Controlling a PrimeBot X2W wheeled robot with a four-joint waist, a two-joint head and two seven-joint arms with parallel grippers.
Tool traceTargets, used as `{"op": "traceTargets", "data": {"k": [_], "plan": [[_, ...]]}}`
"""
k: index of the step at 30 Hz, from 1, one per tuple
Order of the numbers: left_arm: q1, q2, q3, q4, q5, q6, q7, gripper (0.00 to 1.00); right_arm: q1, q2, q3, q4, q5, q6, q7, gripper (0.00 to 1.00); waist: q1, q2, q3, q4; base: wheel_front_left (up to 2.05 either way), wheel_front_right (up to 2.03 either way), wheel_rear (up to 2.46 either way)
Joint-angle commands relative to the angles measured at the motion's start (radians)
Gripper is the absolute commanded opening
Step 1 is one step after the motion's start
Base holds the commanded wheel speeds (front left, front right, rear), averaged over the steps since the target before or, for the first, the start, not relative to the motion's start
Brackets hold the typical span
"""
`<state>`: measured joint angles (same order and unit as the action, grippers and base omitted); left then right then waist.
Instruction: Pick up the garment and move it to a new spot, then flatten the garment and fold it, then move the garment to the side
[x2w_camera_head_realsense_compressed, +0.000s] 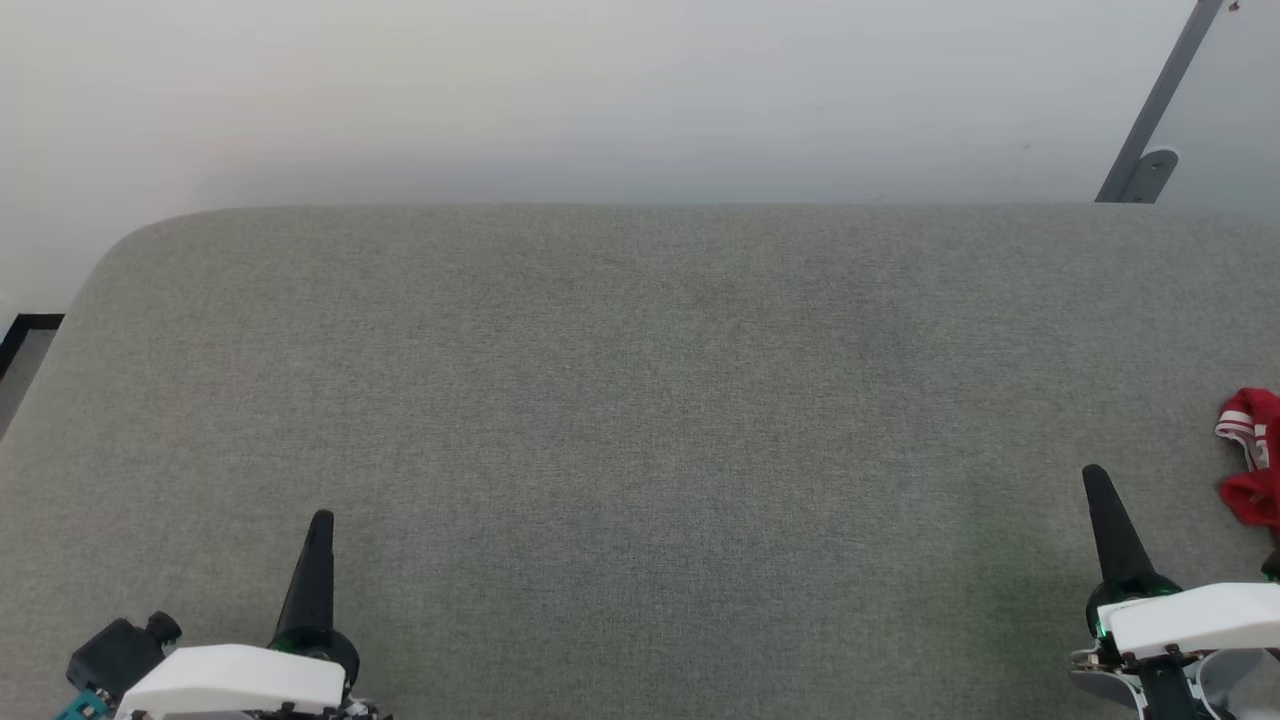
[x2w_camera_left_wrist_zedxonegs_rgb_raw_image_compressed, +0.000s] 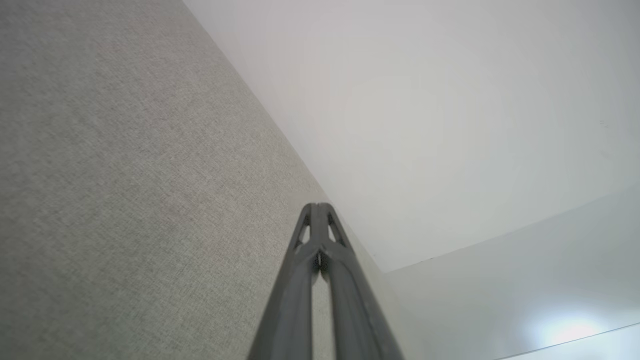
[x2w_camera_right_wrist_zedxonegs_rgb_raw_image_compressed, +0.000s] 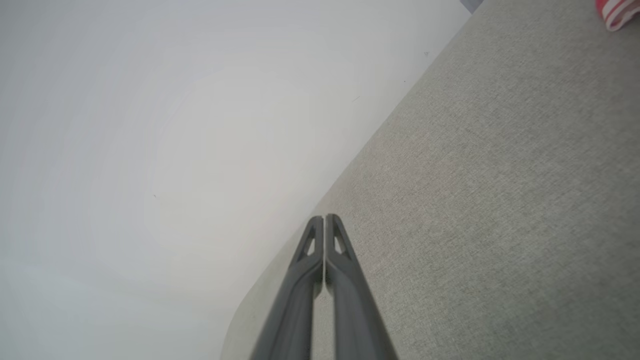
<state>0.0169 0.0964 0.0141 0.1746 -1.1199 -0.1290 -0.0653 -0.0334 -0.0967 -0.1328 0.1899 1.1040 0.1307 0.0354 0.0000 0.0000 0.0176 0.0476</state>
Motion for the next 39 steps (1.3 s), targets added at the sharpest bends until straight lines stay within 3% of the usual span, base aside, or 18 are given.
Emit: {"op": "traceTargets", "data": {"k": [1, 39], "plan": [[-0.028, 0.003, 0.006, -0.006, -0.025, -0.002, 0.006, 0.0, -0.024, 0.001, -0.001, -0.008, 0.024, 0.0, 0.005, 0.0, 0.0, 0.0, 0.0, -0.001, 0.0, 0.0, 0.0], [-0.093, -0.011, 0.043, 0.042, -0.344, -0.002, 0.098, 0.0, -0.06, 0.031, 0.013, 0.032, 0.334, 0.0, 0.053, 0.0, 0.0, 0.0, -0.008, -0.027, 0.0, 0.0, 0.0]]}}
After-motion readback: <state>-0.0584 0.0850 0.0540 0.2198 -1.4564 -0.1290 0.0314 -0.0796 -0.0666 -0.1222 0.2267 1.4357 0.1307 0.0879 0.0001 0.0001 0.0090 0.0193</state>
